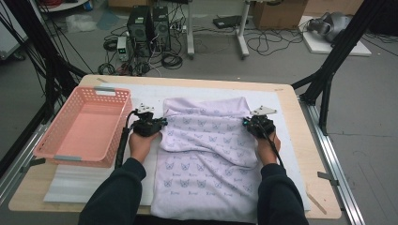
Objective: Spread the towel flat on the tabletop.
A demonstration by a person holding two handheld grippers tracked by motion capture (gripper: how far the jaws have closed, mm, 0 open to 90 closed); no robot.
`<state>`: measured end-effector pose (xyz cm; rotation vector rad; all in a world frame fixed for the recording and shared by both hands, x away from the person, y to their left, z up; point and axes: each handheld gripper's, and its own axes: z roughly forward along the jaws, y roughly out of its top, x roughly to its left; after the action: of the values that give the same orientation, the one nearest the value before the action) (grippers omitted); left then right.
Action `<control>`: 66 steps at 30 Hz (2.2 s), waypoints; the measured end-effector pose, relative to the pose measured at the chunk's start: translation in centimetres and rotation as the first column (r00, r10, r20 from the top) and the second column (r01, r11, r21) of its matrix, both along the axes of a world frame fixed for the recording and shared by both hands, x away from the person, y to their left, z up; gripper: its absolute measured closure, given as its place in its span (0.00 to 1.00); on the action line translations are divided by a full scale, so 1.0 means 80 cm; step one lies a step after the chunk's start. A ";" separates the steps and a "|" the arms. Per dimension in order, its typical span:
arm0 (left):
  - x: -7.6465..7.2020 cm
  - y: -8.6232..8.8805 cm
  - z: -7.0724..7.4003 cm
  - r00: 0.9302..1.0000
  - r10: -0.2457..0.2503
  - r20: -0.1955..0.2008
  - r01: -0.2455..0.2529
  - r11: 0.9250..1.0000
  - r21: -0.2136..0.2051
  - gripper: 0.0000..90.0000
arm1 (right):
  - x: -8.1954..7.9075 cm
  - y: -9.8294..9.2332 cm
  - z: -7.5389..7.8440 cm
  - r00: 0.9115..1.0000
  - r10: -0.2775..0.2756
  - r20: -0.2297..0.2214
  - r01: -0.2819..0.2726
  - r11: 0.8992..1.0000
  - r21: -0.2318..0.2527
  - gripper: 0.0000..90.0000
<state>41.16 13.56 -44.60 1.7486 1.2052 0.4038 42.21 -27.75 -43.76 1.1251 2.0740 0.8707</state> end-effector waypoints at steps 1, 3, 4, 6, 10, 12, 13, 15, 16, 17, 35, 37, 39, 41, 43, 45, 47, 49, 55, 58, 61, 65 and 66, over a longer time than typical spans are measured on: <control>-0.001 0.000 0.001 1.000 -0.006 -0.010 0.006 1.000 -0.022 0.70 | 0.002 -0.001 0.001 0.999 -0.031 0.023 0.032 0.999 -0.029 0.94; -0.004 0.001 0.004 0.999 -0.035 -0.020 0.034 0.999 -0.040 0.56 | 0.006 -0.009 0.001 0.996 -0.087 0.029 0.088 0.996 -0.014 0.93; -0.006 0.002 0.006 0.998 -0.055 -0.021 0.055 0.998 -0.031 0.52 | 0.007 -0.014 0.001 0.994 -0.102 0.023 0.102 0.995 0.022 0.92; -0.013 0.005 0.011 0.995 -0.097 -0.028 0.096 0.995 -0.042 0.49 | 0.004 -0.020 0.003 0.993 -0.115 0.015 0.114 0.992 0.060 0.85; -0.027 0.001 0.016 0.985 -0.170 -0.019 0.170 0.985 -0.031 0.47 | -0.009 -0.022 0.014 0.996 -0.087 0.012 0.084 0.988 0.132 0.69; -0.033 0.000 0.015 0.984 -0.175 -0.010 0.175 0.984 -0.011 0.48 | -0.016 -0.022 0.022 0.998 -0.057 0.017 0.054 0.986 0.160 0.64; -0.036 -0.001 0.012 0.984 -0.175 -0.014 0.175 0.984 -0.008 0.47 | -0.021 -0.021 0.027 0.999 -0.039 0.018 0.035 0.984 0.172 0.63; -0.039 -0.002 0.004 0.983 -0.179 -0.038 0.179 0.984 -0.005 0.48 | -0.032 -0.018 0.035 1.000 0.006 0.011 -0.008 0.981 0.193 0.59; -0.040 -0.004 0.001 0.982 -0.181 -0.048 0.181 0.983 0.005 0.48 | -0.039 -0.017 0.038 0.999 0.023 0.024 -0.027 0.980 0.198 0.58; -0.041 -0.005 -0.002 0.981 -0.184 -0.058 0.185 0.982 0.019 0.48 | -0.046 -0.015 0.041 0.999 0.047 0.012 -0.048 0.976 0.212 0.57; -0.035 0.030 -0.004 1.000 -0.010 0.003 0.009 0.997 0.081 0.93 | -0.094 -0.007 0.004 0.980 0.145 -0.137 -0.120 0.977 0.176 0.54; -0.034 0.031 -0.004 1.000 0.002 0.014 -0.003 0.996 0.086 0.93 | -0.090 0.005 -0.004 0.974 0.150 -0.171 -0.125 0.981 0.147 0.54; -0.033 0.032 -0.003 1.000 0.008 0.019 -0.010 0.996 0.093 0.94 | -0.089 0.015 -0.010 0.972 0.150 -0.178 -0.132 0.985 0.112 0.60; -0.033 0.032 -0.004 1.000 0.007 0.010 -0.008 0.996 0.089 0.94 | -0.088 0.017 -0.008 0.963 0.196 -0.184 -0.177 0.977 0.115 0.88; -0.033 0.031 -0.004 1.000 0.001 0.003 -0.001 0.996 0.090 0.93 | -0.089 0.019 -0.006 0.956 0.242 -0.167 -0.237 0.970 0.052 0.98; -0.033 0.030 -0.005 1.000 -0.009 -0.002 0.010 0.997 0.082 0.93 | -0.083 0.017 -0.006 0.965 0.221 -0.140 -0.223 0.975 0.003 0.98; -0.034 0.026 -0.005 1.000 -0.025 -0.005 0.025 0.996 0.085 0.93 | -0.072 0.009 -0.008 0.977 0.181 -0.116 -0.183 0.983 -0.003 0.98; -0.034 0.023 -0.005 0.999 -0.041 -0.001 0.041 0.996 0.085 0.93 | -0.059 0.003 -0.010 0.985 0.144 -0.097 -0.145 0.989 -0.003 0.99; -0.034 0.016 -0.005 0.999 -0.043 0.017 0.042 0.995 0.090 0.93 | -0.019 0.009 -0.010 0.998 0.056 -0.033 -0.058 0.996 -0.069 0.98; -0.035 0.013 -0.004 0.999 -0.026 0.036 0.022 0.994 0.107 0.84 | -0.008 0.011 -0.011 0.999 0.016 -0.043 -0.017 1.000 -0.024 0.96; -0.037 0.021 -0.002 1.000 -0.004 0.024 0.003 0.997 0.075 0.61 | -0.018 0.011 -0.005 0.999 0.023 -0.024 -0.023 0.999 -0.033 0.84; -0.046 0.029 0.002 1.000 -0.017 0.014 0.017 0.999 0.031 0.53 | -0.040 -0.005 0.010 1.000 0.023 0.017 -0.023 0.999 0.044 0.74; -0.049 0.029 0.002 1.000 -0.025 0.013 0.025 0.999 0.028 0.52 | -0.046 -0.010 0.013 0.999 0.020 0.029 -0.022 0.998 0.064 0.74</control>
<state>37.20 15.85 -44.41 1.7801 1.1723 0.4188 38.50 -28.55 -42.71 1.1199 2.0511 0.9638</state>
